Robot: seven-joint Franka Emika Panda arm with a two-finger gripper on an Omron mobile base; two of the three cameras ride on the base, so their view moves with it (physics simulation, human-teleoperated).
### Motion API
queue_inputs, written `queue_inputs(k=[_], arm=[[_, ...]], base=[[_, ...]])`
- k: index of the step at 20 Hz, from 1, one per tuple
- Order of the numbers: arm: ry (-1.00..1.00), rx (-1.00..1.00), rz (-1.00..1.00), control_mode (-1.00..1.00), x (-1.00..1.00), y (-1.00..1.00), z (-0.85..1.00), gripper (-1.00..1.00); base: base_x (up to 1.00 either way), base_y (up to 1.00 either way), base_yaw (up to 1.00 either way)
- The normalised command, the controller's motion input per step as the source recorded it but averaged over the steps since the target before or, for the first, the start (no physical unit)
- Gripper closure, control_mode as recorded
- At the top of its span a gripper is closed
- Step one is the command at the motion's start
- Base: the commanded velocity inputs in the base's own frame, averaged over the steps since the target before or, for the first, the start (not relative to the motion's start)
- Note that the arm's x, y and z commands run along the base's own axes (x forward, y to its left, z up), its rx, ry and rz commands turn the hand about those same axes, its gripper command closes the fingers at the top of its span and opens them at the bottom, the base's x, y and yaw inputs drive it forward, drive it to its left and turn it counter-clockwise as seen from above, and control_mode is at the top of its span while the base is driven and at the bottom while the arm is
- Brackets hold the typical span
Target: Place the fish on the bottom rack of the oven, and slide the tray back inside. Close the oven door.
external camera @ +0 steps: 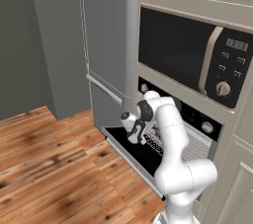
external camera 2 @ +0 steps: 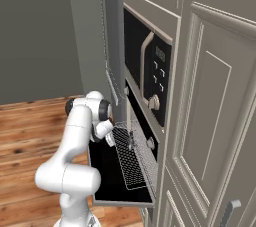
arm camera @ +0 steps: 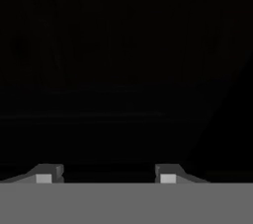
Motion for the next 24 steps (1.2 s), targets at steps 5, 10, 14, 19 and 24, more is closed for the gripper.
queue_inputs(k=[5,10,14,19,24], arm=[[0.00,0.00,0.02,-1.00,0.06,-0.66,-0.76,-1.00],[0.00,0.00,0.00,-1.00,0.00,-1.00,-0.75,-1.00],[0.03,0.00,0.00,-1.00,0.00,-0.72,-0.25,-1.00],[0.00,0.00,0.00,-1.00,-0.08,-0.28,0.51,-1.00],[0.00,0.00,0.00,-1.00,-0.58,0.54,0.66,-1.00]], base=[[0.00,0.00,0.00],[0.00,0.00,0.00],[0.00,0.00,0.00],[0.00,0.00,0.00],[0.00,0.00,0.00]])
